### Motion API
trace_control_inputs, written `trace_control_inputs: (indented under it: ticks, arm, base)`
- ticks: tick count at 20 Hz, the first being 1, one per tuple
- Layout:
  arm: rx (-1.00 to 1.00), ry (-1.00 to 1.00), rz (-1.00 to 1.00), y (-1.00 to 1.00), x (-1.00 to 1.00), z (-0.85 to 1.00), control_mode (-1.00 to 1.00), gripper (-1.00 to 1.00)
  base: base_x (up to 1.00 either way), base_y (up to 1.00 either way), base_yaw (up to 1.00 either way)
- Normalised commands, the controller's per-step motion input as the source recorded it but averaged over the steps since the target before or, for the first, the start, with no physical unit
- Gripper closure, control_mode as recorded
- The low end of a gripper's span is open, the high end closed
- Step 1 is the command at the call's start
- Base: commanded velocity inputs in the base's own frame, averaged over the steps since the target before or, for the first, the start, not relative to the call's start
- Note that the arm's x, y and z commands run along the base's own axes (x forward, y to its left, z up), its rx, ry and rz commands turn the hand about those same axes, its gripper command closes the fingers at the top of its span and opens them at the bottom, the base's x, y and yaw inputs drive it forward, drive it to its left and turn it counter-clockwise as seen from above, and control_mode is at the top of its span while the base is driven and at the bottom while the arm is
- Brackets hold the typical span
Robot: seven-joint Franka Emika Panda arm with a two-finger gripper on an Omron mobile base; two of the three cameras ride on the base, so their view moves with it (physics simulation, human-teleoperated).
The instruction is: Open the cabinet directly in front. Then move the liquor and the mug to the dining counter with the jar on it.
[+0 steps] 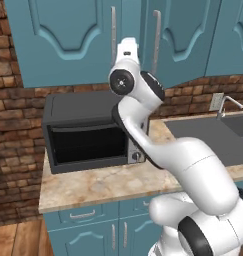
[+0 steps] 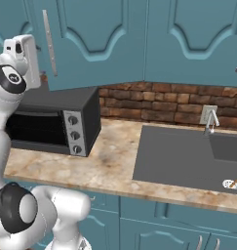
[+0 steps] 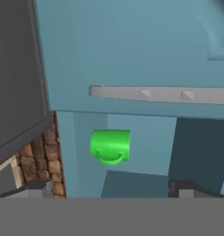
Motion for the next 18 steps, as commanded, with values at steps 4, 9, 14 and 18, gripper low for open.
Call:
trace_control_inputs:
  ticks: [4, 9, 14, 18]
  arm:
    - [0.0, 0.0, 0.0, 0.0, 0.37, 0.0, -1.0, -1.0]
    - [0.0, 0.0, 0.0, 0.0, 0.37, 0.0, -1.0, -1.0]
    - [0.0, 0.0, -0.04, -0.16, 0.06, 0.0, -1.0, -1.0]
    - [0.0, 0.0, -0.12, -0.37, -0.11, 0.0, -1.0, -1.0]
  base:
    - [0.0, 0.0, 0.0]
    - [0.0, 0.0, 0.0]
    - [0.0, 0.0, 0.0]
    - [0.0, 0.0, 0.0]
